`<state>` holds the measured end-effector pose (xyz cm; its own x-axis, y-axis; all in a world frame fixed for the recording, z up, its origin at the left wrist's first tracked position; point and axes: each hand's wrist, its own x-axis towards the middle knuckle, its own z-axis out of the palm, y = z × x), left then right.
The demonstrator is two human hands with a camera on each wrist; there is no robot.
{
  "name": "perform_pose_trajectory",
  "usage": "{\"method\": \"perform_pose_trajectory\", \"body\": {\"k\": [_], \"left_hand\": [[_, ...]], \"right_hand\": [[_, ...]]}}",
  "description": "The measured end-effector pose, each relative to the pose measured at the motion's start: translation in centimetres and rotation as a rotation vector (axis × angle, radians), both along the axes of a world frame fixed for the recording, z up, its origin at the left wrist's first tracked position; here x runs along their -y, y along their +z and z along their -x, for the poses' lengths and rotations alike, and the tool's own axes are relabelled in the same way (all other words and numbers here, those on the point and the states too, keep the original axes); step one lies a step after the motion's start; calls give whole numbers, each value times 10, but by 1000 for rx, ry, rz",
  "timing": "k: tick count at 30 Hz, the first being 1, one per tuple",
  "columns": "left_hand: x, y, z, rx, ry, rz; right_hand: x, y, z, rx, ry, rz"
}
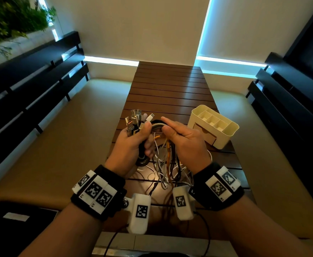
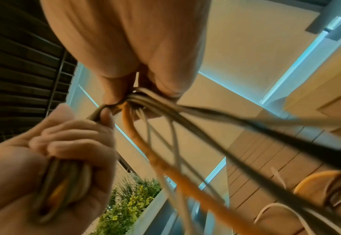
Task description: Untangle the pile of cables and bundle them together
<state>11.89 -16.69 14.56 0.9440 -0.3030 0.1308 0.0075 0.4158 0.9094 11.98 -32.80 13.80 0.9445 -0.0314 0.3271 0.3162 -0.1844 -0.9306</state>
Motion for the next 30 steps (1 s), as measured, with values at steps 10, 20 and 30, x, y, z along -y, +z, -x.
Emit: {"method": "perform_pose_trajectory", "body": {"k": [10,20,30], "left_hand": [[14,-2,0,-149,92,10],[13,-1,2,-218,9,118],[11,-2,3,-161,-115,86]], "right_hand": [[-11,7,4,-40,-125,-102],[-16,9,5,-96,-116,-93],[-20,12,6,-102,-90,-165]]}}
